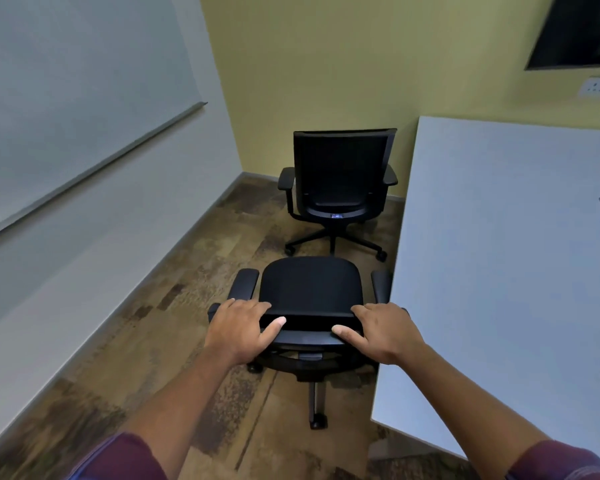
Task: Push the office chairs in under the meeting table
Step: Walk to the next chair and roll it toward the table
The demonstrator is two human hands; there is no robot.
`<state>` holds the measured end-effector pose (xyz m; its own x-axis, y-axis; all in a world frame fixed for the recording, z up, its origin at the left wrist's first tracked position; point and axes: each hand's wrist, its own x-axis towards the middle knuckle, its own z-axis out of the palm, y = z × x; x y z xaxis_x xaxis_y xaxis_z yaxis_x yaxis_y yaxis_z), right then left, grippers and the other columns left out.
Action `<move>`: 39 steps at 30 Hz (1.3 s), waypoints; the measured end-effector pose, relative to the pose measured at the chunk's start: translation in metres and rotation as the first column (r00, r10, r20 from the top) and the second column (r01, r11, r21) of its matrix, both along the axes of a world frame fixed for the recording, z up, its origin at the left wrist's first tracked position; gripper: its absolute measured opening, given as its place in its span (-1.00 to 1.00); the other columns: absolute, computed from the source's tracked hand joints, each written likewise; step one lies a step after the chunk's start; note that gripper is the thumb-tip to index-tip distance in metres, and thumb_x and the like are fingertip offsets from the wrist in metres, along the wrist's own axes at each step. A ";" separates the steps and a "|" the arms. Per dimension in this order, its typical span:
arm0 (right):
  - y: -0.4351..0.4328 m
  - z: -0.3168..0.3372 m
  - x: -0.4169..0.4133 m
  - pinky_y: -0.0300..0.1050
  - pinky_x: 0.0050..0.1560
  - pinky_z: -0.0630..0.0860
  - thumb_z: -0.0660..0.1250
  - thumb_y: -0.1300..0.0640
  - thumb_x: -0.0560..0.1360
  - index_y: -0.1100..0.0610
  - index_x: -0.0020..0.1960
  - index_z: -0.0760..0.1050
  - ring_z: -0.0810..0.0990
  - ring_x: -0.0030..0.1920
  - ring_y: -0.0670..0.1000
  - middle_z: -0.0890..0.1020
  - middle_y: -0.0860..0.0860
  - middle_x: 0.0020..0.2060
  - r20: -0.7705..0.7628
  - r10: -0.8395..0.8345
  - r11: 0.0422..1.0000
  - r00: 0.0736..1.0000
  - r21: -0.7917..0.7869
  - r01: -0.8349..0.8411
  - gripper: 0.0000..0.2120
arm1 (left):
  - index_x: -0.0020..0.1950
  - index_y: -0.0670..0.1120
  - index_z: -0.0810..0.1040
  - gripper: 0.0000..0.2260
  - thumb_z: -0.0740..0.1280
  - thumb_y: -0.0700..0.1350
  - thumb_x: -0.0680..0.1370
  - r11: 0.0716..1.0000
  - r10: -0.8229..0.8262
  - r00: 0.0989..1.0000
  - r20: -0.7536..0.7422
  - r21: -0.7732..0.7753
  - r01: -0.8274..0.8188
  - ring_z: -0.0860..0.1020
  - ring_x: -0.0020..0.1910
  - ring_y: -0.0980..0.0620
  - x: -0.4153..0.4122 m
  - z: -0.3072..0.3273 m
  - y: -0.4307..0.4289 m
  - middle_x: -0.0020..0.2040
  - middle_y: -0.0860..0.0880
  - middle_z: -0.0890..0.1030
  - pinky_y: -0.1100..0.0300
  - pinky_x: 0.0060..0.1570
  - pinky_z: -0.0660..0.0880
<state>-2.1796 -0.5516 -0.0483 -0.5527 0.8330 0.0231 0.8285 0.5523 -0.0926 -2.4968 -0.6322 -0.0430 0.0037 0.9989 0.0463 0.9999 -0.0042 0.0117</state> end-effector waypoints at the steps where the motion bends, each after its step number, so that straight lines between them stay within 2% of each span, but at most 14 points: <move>1: -0.003 -0.001 -0.003 -0.11 -0.20 0.40 -0.32 -0.66 0.52 -0.03 0.00 0.53 0.53 -0.23 -0.07 0.56 -0.12 -0.22 -0.001 -0.005 1.000 1.000 0.000 0.005 -0.11 | 0.30 0.01 0.67 -0.33 -0.03 0.43 0.65 1.000 -0.016 1.000 0.004 -0.003 0.016 0.66 0.14 -0.04 -0.003 0.001 0.000 0.11 0.04 0.73 -0.08 0.31 0.48; 4: -0.011 -0.004 -0.014 -0.08 -0.22 0.36 -0.27 -0.64 0.56 -0.04 -0.07 0.48 0.48 -0.28 -0.08 0.53 -0.12 -0.26 -0.038 -0.042 0.999 0.998 0.015 0.043 -0.18 | 0.29 0.01 0.68 -0.36 0.02 0.40 0.65 0.998 -0.054 0.998 0.016 0.017 0.054 0.66 0.13 -0.04 -0.017 0.003 0.008 0.12 0.04 0.74 -0.09 0.31 0.49; 9: -0.017 -0.015 -0.043 0.00 -0.17 0.52 -0.17 -0.62 0.60 -0.03 -0.17 0.45 0.48 -0.34 -0.05 0.51 -0.10 -0.34 -0.075 -0.119 0.991 0.990 0.045 0.123 -0.24 | 0.34 0.04 0.67 -0.38 0.03 0.40 0.66 0.990 -0.141 0.990 0.032 0.023 0.140 0.66 0.18 0.01 -0.054 0.000 0.032 0.19 0.09 0.73 -0.05 0.34 0.47; 18: -0.018 -0.022 -0.093 -0.01 -0.19 0.61 -0.09 -0.63 0.59 -0.06 -0.18 0.48 0.50 -0.37 -0.05 0.51 -0.15 -0.38 -0.095 -0.340 0.937 0.936 0.055 0.346 -0.28 | 0.37 0.05 0.66 -0.36 0.02 0.42 0.66 0.948 -0.317 0.948 0.020 0.011 0.317 0.64 0.26 0.03 -0.104 0.000 0.090 0.24 0.10 0.72 -0.04 0.41 0.42; 29: -0.009 -0.013 -0.133 -0.11 -0.23 0.50 -0.12 -0.65 0.56 -0.07 -0.26 0.37 0.49 -0.39 -0.05 0.48 -0.12 -0.41 -0.121 -0.513 0.857 0.850 -0.008 0.516 -0.29 | 0.47 0.07 0.60 -0.29 -0.04 0.47 0.64 0.863 -0.503 0.863 0.040 -0.018 0.504 0.59 0.36 0.04 -0.132 0.000 0.167 0.35 0.09 0.68 -0.05 0.47 0.37; 32: 0.001 -0.009 -0.138 -0.16 -0.27 0.32 -0.14 -0.65 0.56 -0.09 -0.26 0.32 0.48 -0.39 -0.06 0.47 -0.12 -0.41 -0.105 -0.518 0.854 0.849 -0.013 0.520 -0.31 | 0.47 0.08 0.59 -0.29 -0.04 0.48 0.64 0.835 -0.548 0.835 0.053 -0.021 0.550 0.57 0.37 0.07 -0.137 0.000 0.189 0.35 0.11 0.67 -0.01 0.44 0.37; 35: 0.014 -0.007 -0.147 -0.12 -0.29 0.23 -0.17 -0.66 0.55 -0.09 -0.28 0.27 0.43 -0.42 -0.07 0.44 -0.11 -0.42 -0.082 -0.507 0.861 0.858 -0.020 0.507 -0.30 | 0.46 0.10 0.59 -0.33 -0.02 0.47 0.64 0.806 -0.589 0.806 0.057 -0.029 0.591 0.57 0.36 0.09 -0.144 -0.001 0.214 0.34 0.15 0.67 0.01 0.41 0.38; 39: 0.029 -0.008 -0.165 0.02 -0.15 0.31 -0.21 -0.66 0.55 -0.07 -0.25 0.30 0.36 -0.36 -0.09 0.39 -0.13 -0.39 -0.054 -0.524 0.852 0.850 -0.030 0.524 -0.27 | 0.42 0.09 0.61 -0.37 0.03 0.45 0.65 0.764 -0.640 0.764 0.080 -0.042 0.644 0.58 0.33 0.09 -0.156 0.002 0.249 0.31 0.15 0.67 -0.01 0.41 0.38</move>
